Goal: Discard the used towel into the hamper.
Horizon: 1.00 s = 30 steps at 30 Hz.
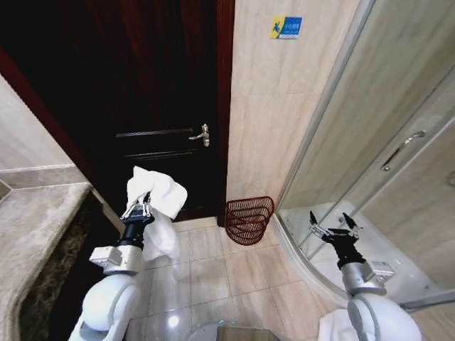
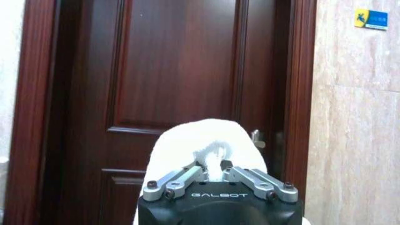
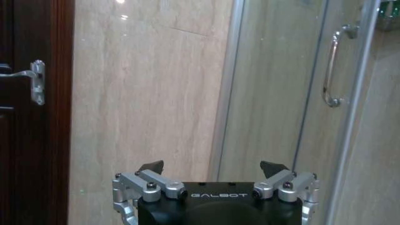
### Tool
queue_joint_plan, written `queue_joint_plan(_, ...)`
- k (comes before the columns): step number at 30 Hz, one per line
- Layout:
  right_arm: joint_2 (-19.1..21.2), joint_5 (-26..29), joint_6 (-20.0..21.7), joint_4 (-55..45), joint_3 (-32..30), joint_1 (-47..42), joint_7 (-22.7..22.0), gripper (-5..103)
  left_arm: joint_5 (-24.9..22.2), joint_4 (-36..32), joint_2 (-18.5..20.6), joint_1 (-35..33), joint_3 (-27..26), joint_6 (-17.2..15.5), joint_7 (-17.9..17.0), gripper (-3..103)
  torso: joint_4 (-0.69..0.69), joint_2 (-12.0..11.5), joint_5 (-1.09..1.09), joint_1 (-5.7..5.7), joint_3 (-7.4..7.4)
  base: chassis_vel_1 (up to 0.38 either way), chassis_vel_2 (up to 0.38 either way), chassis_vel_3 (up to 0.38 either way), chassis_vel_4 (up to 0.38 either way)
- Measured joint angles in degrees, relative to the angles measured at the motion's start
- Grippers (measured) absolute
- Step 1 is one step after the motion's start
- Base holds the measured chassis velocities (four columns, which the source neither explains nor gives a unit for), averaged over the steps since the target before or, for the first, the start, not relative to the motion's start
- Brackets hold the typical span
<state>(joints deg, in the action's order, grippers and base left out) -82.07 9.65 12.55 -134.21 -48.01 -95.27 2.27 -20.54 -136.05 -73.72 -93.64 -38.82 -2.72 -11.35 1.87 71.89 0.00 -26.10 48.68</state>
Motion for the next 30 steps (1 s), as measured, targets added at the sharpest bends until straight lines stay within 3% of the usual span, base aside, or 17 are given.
queue_joint_plan(18, -0.68, -0.28, -0.50, 0.69, 0.10, -0.13, -0.13, 100, -0.22, 3.12, -0.22, 0.60, -0.22, 3.14, 2.71, 6, 0.00, -5.58, 0.00, 2.57, -3.03, -0.010, -0.014, -0.014, -0.011)
queue_joint_plan(30, -1.21, -0.86, -1.03, 1.06, -0.05, -0.55, -0.16, 100, -0.21, 4.66, -0.17, 1.23, 0.15, 3.46, 3.05, 6, 0.00, -8.77, 0.00, 3.97, -4.80, -0.017, -0.015, -0.018, -0.017)
